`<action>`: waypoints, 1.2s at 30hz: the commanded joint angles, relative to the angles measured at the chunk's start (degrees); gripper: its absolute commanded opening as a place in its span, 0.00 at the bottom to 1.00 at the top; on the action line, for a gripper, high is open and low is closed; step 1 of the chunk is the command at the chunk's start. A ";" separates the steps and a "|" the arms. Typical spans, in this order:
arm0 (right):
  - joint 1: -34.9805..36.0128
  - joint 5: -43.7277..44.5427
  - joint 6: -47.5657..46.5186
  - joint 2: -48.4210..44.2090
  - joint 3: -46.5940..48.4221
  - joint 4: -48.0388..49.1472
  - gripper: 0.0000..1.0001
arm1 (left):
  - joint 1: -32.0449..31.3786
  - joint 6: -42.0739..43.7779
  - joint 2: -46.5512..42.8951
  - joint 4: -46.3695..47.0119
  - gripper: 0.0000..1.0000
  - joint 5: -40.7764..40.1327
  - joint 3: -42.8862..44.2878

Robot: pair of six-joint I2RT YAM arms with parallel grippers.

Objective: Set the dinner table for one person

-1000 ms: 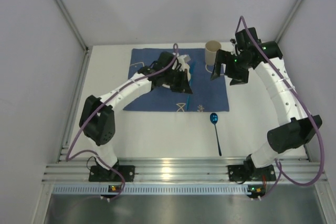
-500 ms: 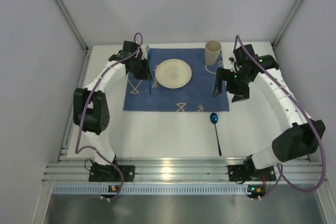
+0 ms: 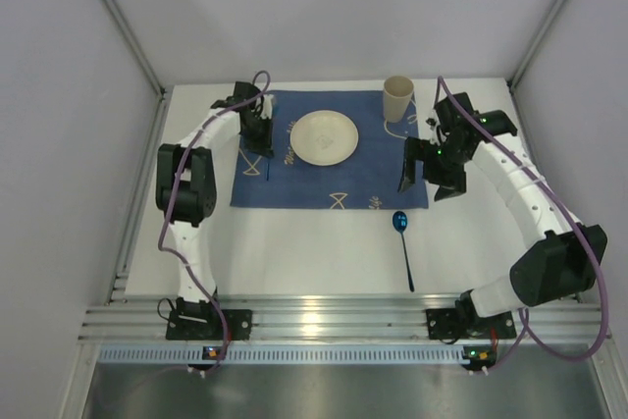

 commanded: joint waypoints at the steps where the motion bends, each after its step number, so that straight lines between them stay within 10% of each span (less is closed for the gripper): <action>1: -0.54 0.12 -0.77 -1.55 -0.15 0.47 0.94 | 0.77 0.37 1.35 1.47 0.00 0.30 2.84; 12: -0.54 0.74 -0.25 -0.23 0.64 0.73 0.94 | 3.23 -1.57 3.03 3.75 0.32 1.63 3.01; 36: 4.72 -0.94 4.58 -3.58 -32.22 19.80 0.86 | 4.02 -11.15 -17.61 6.74 0.31 7.69 -10.34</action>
